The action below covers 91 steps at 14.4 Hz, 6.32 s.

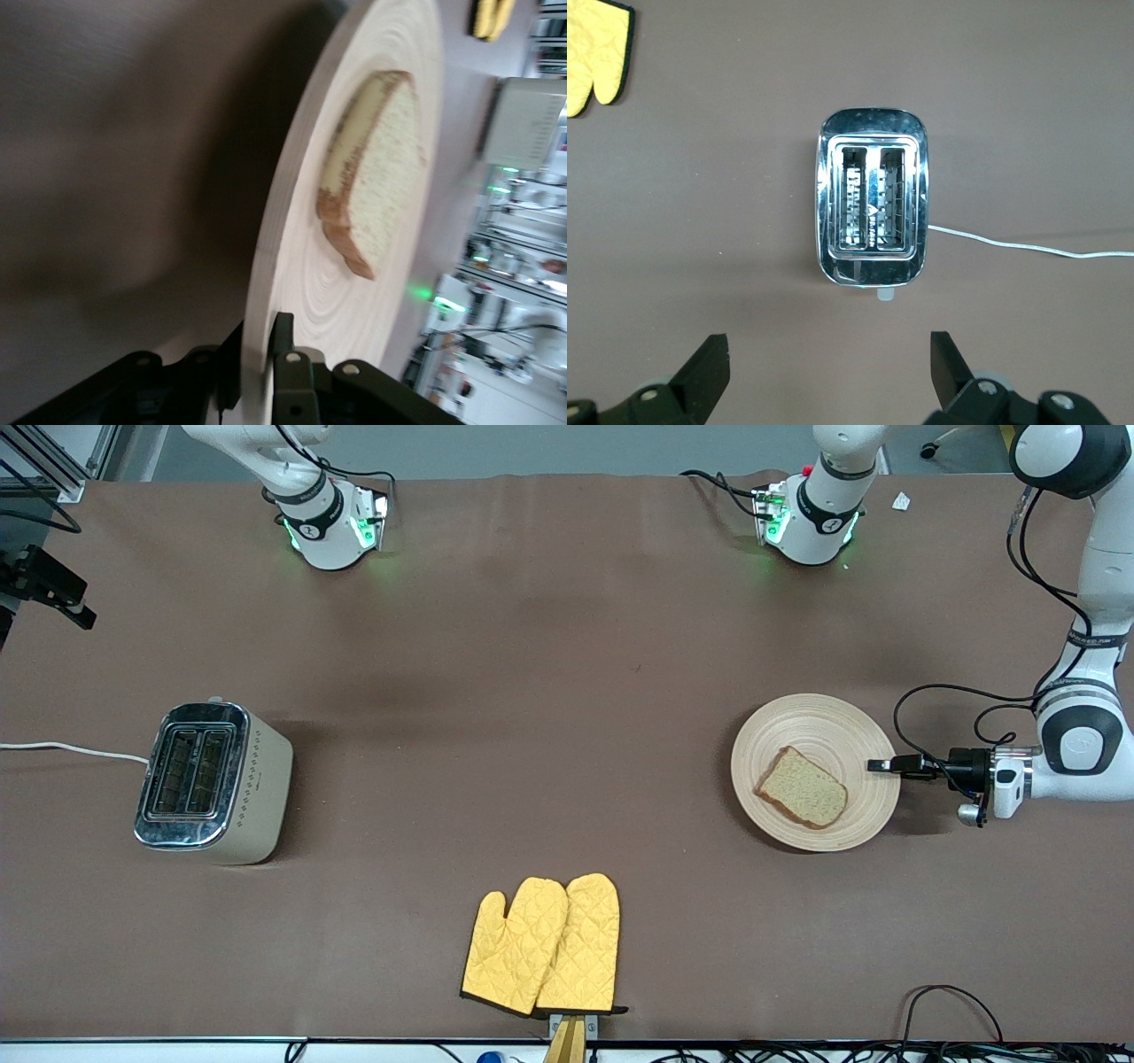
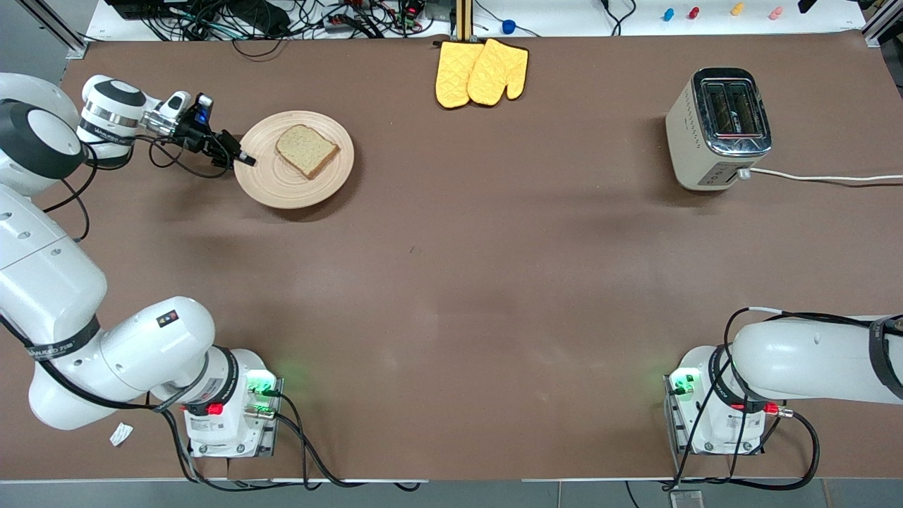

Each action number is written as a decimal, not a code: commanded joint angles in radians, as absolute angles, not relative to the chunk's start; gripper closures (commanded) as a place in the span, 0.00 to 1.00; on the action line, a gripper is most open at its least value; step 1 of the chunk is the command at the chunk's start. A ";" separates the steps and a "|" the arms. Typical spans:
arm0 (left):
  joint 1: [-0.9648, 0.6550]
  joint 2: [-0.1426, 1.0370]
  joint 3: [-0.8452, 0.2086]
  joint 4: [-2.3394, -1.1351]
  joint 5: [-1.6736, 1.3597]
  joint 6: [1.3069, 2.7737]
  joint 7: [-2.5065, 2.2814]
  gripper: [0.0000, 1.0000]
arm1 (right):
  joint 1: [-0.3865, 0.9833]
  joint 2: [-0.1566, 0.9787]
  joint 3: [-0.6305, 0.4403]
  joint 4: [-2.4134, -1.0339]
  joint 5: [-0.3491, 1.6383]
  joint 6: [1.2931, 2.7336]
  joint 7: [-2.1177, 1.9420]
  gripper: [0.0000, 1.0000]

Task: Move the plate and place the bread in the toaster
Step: 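Slide the wooden plate with the left gripper toward the toaster, then reach the right gripper to the bread while the left gripper holds the plate, then grasp the bread with the right gripper while the left gripper withdraws, then lift the bread with the right gripper and carry it above the toaster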

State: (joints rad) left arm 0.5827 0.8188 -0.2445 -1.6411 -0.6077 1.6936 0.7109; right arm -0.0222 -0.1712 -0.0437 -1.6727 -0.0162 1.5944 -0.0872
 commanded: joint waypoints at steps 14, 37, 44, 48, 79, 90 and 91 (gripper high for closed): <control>0.352 0.828 -0.295 -1.583 -0.759 1.618 0.569 1.00 | -0.017 -0.181 -0.043 -1.689 -0.005 1.603 -0.094 0.00; -0.250 0.867 -0.293 -1.589 -1.304 2.178 0.534 1.00 | -0.060 -0.161 -0.048 -1.698 -0.003 1.603 -0.098 0.00; -0.331 0.896 -0.293 -1.586 -1.391 2.247 0.546 1.00 | -0.008 -0.074 -0.040 -1.694 0.005 1.606 -0.123 0.00; -0.388 0.913 -0.293 -1.585 -1.431 2.351 0.545 1.00 | 0.096 -0.011 -0.040 -1.700 0.057 1.667 0.179 0.00; -0.006 0.401 -0.179 -1.803 -0.309 2.090 0.137 0.00 | 0.509 0.540 -0.038 -1.983 0.147 2.701 0.712 0.08; 0.087 0.247 -0.181 -1.437 -0.008 1.660 -0.035 0.00 | 0.505 0.531 -0.021 -1.968 0.147 2.642 0.715 1.00; 0.087 0.226 -0.181 -1.422 -0.003 1.635 -0.060 0.00 | 0.505 0.517 -0.025 -1.939 0.147 2.579 0.713 1.00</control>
State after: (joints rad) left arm 0.0877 0.2643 -0.1770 -1.4508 -0.0291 1.6933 -0.0069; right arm 0.5019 0.5411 -0.0254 -1.9635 0.1253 2.6576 0.7212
